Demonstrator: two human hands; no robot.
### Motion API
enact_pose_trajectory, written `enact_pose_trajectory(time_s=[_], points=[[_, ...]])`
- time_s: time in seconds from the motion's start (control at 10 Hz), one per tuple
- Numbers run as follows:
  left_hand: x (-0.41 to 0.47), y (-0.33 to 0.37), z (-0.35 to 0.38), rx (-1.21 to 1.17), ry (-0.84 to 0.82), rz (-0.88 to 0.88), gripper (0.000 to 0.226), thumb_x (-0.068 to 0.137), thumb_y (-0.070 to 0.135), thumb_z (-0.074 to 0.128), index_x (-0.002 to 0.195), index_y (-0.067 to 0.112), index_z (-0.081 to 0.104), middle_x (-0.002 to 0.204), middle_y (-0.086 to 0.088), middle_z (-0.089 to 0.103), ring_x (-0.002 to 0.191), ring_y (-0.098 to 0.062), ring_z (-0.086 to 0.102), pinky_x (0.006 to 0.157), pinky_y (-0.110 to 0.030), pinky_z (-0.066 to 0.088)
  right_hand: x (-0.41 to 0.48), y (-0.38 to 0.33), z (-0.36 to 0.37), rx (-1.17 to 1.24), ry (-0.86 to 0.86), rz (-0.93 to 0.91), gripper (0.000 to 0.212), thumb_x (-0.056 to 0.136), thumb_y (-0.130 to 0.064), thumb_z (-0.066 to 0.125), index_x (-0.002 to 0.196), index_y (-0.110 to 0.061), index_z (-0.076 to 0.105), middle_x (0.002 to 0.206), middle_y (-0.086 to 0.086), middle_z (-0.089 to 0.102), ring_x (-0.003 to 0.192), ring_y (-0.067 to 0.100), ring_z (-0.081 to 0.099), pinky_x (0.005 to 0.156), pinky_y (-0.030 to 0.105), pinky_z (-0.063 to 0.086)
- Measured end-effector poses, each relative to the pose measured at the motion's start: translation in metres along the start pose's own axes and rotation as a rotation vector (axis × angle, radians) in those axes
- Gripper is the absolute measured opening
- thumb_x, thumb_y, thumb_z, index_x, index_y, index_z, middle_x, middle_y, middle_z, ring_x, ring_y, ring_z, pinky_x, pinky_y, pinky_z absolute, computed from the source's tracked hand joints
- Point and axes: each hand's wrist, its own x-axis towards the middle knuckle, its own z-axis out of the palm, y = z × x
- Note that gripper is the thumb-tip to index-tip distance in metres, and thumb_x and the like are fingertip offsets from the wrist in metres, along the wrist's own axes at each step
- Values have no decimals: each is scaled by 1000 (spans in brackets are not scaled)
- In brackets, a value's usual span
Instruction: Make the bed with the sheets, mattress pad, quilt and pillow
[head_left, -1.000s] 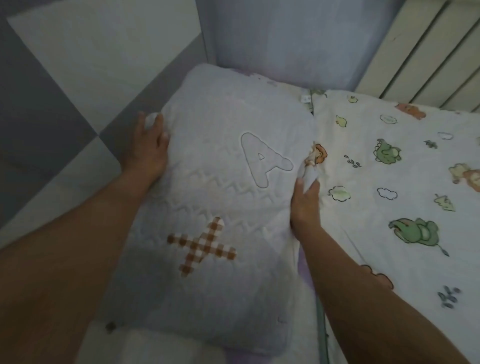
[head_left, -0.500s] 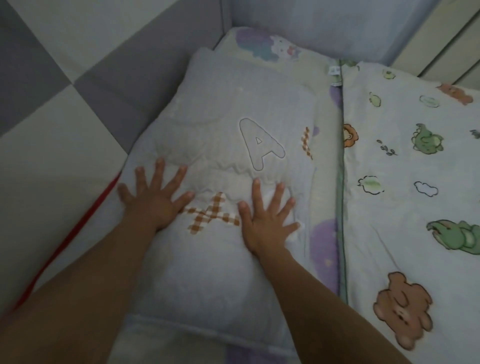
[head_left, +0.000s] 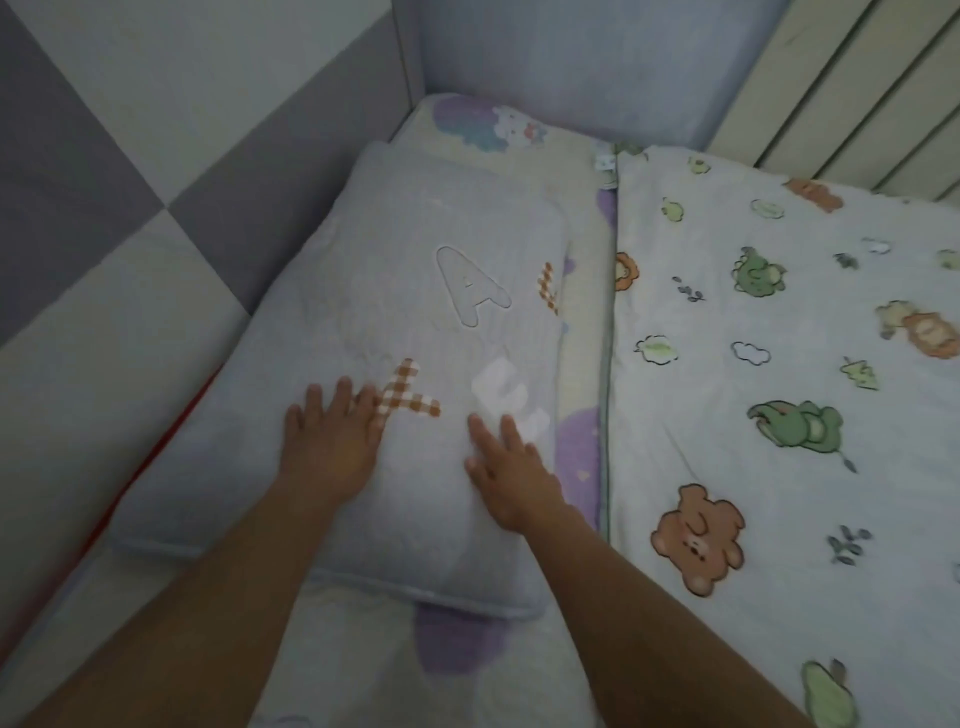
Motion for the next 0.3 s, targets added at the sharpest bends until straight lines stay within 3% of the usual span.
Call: enact_pose_trajectory(time_s=[0.2,0.3], points=[[-75,46,7,103,-15,118,55,99,30,27,150,17,13,159,-1,5,144,-39,7,113,-46,21,-79,26,-9,-85,-33,-61,49,100,-38,35,148,-37,23,150,3,35,130,29,43,107,43,36],[-118,71,22,-26,-64,216,48,96,20,34,143,10,36,154,-9,26,140,-35,26,107,-44,38,-127,50,-18,-127,34,-61,40,100,-32,37,139,-29,42,136,7,53,122,30,51,98,38,41]])
